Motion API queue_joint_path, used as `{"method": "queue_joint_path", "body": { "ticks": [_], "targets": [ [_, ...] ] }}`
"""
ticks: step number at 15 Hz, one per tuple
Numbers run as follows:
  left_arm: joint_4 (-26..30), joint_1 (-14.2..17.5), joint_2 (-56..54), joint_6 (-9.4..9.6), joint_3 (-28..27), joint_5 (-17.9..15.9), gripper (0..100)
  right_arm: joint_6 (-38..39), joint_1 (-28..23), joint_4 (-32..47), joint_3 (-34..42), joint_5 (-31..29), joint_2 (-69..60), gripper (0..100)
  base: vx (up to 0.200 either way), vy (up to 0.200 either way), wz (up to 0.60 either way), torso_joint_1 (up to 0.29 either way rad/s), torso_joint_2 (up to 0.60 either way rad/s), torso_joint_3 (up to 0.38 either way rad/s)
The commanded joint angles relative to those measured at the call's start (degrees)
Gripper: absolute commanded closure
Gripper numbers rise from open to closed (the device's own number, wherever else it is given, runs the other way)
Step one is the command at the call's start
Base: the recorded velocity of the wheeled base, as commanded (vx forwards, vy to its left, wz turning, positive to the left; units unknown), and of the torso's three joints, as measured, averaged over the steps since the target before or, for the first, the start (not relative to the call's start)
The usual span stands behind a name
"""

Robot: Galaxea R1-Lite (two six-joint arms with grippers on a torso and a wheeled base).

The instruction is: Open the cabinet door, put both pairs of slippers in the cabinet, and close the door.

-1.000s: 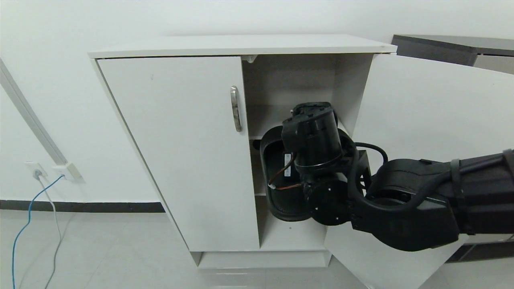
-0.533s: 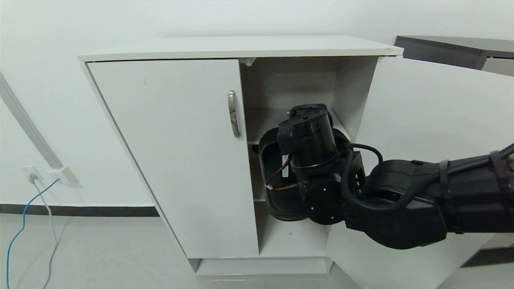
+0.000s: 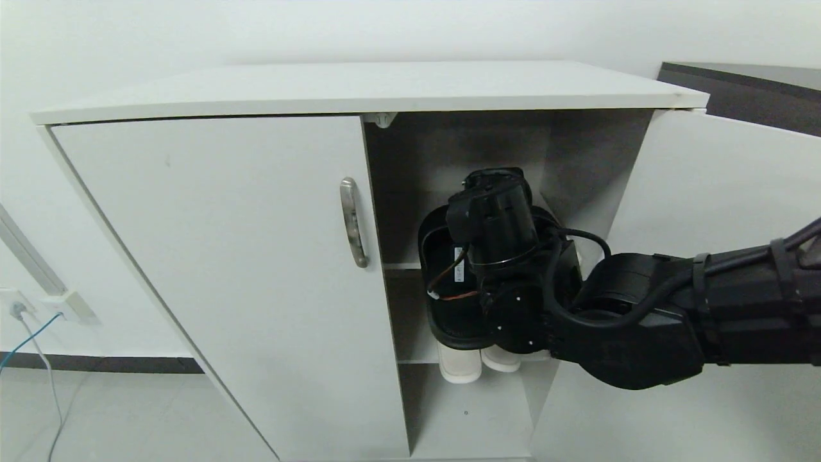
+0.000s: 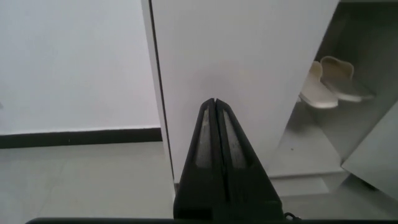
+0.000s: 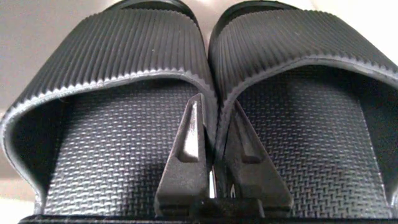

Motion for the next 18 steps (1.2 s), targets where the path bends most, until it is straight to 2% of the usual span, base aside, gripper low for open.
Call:
{"method": "queue_joint_path", "body": {
  "ticks": [1, 4, 6, 12, 15, 18],
  "targets": [
    [-0.01, -0.01, 0.07, -0.03, 0.01, 0.00, 100, -0.08, -1.02, 0.01, -1.29, 1.10, 1.23, 100, 0.000, 0.000, 0.00, 0.000, 0.00, 0.000],
    [-0.01, -0.01, 0.07, -0.03, 0.01, 0.00, 100, -1.66, -3.65, 1.68, -4.89, 7.08, 2.46, 100, 0.000, 0.000, 0.00, 0.000, 0.00, 0.000],
    [-0.01, -0.01, 0.07, -0.03, 0.01, 0.00, 100, -1.57, -5.50, 4.75, -9.81, 8.04, 4.66, 100, 0.000, 0.000, 0.00, 0.000, 0.00, 0.000],
    [-0.01, -0.01, 0.07, -0.12, 0.01, 0.18, 100, -1.57, -8.84, 12.84, -26.69, 8.48, 13.19, 100, 0.000, 0.000, 0.00, 0.000, 0.00, 0.000],
    [-0.01, -0.01, 0.07, -0.12, 0.01, 0.18, 100, -1.66, -9.89, 13.63, -31.00, 8.57, 16.44, 100, 0.000, 0.000, 0.00, 0.000, 0.00, 0.000],
    [-0.01, -0.01, 0.07, -0.21, 0.01, 0.18, 100, -1.75, -10.51, 13.72, -32.14, 8.57, 17.41, 100, 0.000, 0.000, 0.00, 0.000, 0.00, 0.000]
  ]
}}
